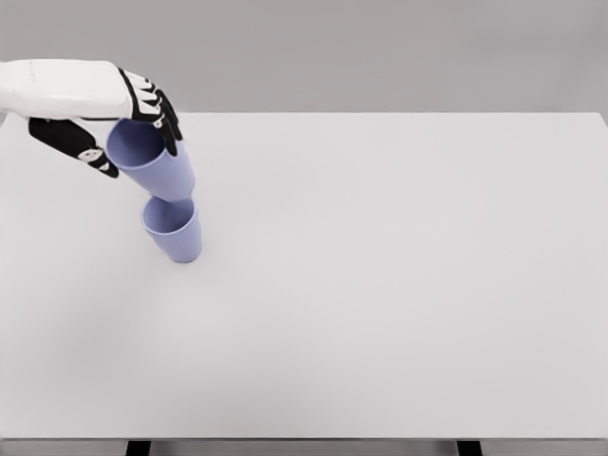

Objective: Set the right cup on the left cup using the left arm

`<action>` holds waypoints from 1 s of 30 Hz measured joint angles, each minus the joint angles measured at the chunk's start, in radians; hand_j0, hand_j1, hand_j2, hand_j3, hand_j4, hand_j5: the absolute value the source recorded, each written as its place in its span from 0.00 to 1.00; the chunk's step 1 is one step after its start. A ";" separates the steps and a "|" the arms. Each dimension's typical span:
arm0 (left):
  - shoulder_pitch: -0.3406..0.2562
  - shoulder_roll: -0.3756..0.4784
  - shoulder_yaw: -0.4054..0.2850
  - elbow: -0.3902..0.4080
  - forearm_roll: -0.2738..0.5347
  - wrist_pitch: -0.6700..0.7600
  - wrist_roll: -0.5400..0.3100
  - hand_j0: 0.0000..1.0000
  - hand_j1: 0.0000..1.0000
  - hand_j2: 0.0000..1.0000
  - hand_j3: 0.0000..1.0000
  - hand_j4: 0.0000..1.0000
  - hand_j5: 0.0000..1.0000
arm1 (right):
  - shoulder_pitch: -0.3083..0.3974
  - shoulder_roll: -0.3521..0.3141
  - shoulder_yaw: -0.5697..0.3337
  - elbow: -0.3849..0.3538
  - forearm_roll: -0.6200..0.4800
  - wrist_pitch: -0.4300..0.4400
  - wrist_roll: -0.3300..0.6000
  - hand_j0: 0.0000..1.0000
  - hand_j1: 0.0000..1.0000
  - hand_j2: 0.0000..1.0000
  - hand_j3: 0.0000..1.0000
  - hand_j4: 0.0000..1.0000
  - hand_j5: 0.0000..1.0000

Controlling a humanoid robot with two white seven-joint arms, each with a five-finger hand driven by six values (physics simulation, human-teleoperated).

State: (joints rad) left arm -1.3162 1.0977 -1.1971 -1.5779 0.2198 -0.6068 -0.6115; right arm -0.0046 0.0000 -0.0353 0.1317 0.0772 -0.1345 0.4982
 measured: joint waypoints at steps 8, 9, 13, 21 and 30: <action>0.000 0.004 -0.045 0.019 -0.006 0.053 0.000 0.61 0.61 0.61 0.61 0.61 0.61 | 0.000 0.000 0.000 0.000 0.000 0.000 0.000 1.00 1.00 1.00 1.00 1.00 1.00; 0.000 0.004 -0.050 0.019 -0.006 0.055 0.000 0.61 0.61 0.61 0.61 0.61 0.61 | 0.000 0.000 0.000 0.000 0.000 0.000 0.000 1.00 1.00 1.00 1.00 1.00 1.00; 0.003 0.010 -0.061 0.010 -0.006 0.058 0.000 0.61 0.61 0.61 0.61 0.61 0.61 | 0.000 0.000 0.000 0.000 0.000 0.000 0.000 1.00 1.00 1.00 1.00 1.00 1.00; 0.000 0.014 -0.075 0.000 -0.002 0.064 0.000 0.61 0.61 0.61 0.61 0.61 0.61 | 0.000 0.000 0.000 0.000 0.000 0.000 0.000 1.00 1.00 1.00 1.00 1.00 1.00; -0.002 0.010 -0.076 0.001 -0.001 0.072 0.000 0.61 0.61 0.61 0.61 0.61 0.61 | 0.000 0.000 0.000 0.000 0.000 0.000 0.000 1.00 1.00 1.00 1.00 1.00 1.00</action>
State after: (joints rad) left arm -1.3178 1.1080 -1.2726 -1.5773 0.2190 -0.5352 -0.6115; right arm -0.0046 0.0000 -0.0353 0.1317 0.0772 -0.1345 0.4982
